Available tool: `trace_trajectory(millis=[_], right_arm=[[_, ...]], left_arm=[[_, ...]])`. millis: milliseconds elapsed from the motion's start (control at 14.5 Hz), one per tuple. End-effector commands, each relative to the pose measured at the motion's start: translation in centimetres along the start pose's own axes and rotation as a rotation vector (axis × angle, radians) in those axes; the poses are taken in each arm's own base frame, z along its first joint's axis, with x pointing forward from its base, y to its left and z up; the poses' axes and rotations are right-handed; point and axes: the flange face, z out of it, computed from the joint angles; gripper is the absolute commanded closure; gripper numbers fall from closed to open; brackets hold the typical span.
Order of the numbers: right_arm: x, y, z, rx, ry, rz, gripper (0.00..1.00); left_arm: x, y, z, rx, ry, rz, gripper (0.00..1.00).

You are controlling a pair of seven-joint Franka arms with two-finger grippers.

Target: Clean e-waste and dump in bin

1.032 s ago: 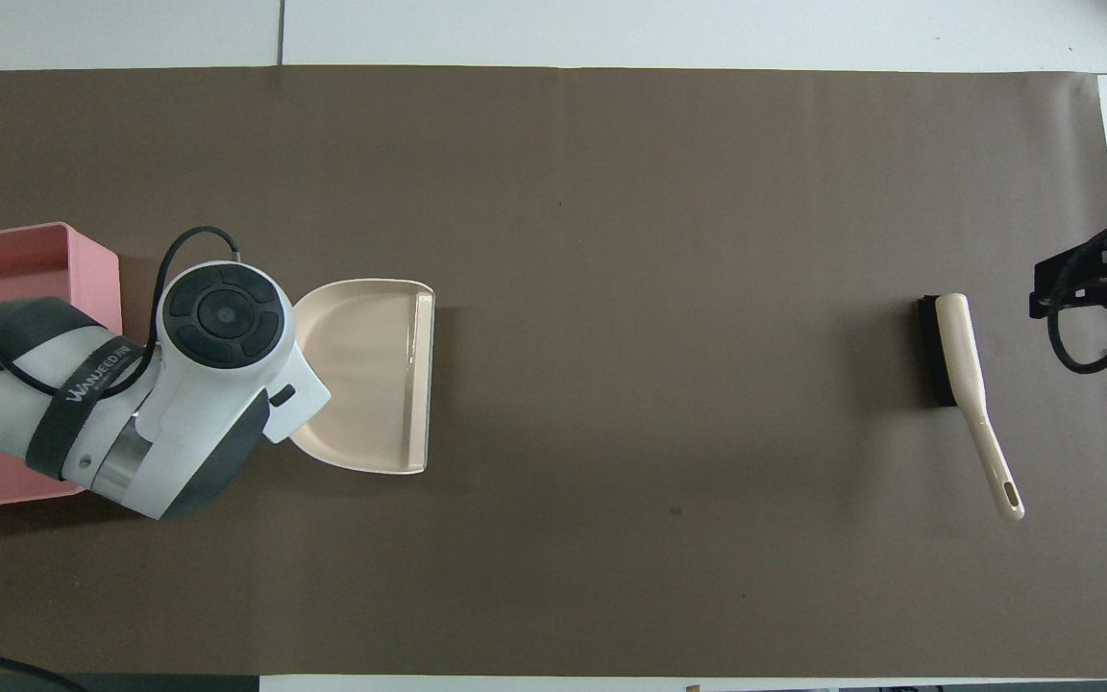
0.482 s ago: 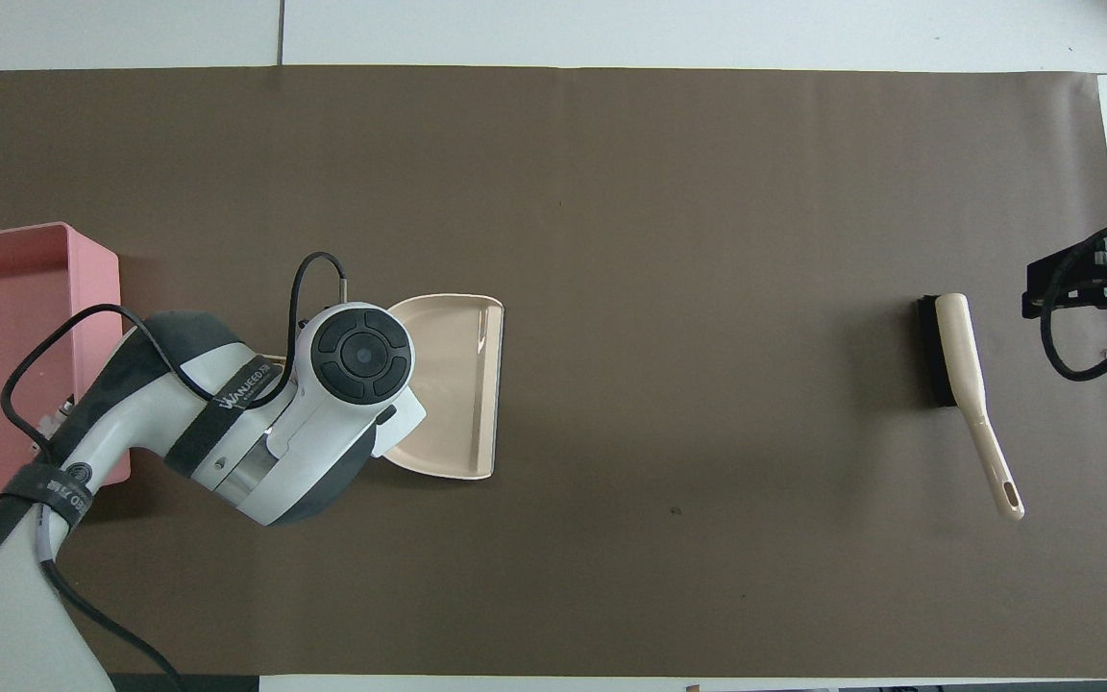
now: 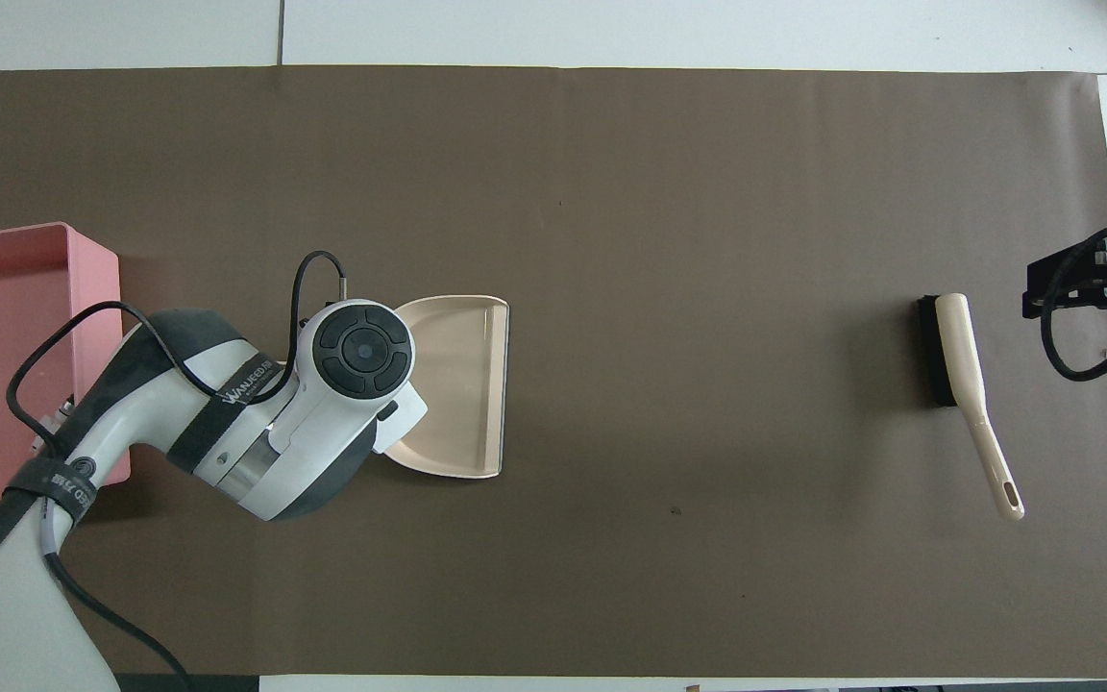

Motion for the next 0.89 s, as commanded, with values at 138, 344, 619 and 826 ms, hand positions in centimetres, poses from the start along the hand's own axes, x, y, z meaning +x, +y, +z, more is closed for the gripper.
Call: trace_trajectory(millis=[138,344,619,826], right_arm=[[-0.3,0.2,-0.1,0.021,0.011,-0.013,0.00],[-0.3,0.2,-0.1,0.021,0.011,-0.013,0.00],[-0.3,0.2,-0.1,0.021,0.011,-0.013,0.00],[-0.3,0.2,-0.1,0.021,0.011,-0.014,0.00]], left_arm=[[-7.9,0.7,-0.9,-0.129,-0.086,-0.639,0.02],[-12.8,-0.3,0.0,-0.250,-0.028,-0.974,0.02],[-22.0,-1.8,-1.7,-0.379,0.111,-1.280,0.02],[-29.5,-3.2,-5.6,-0.429,0.184,-1.449,0.02]])
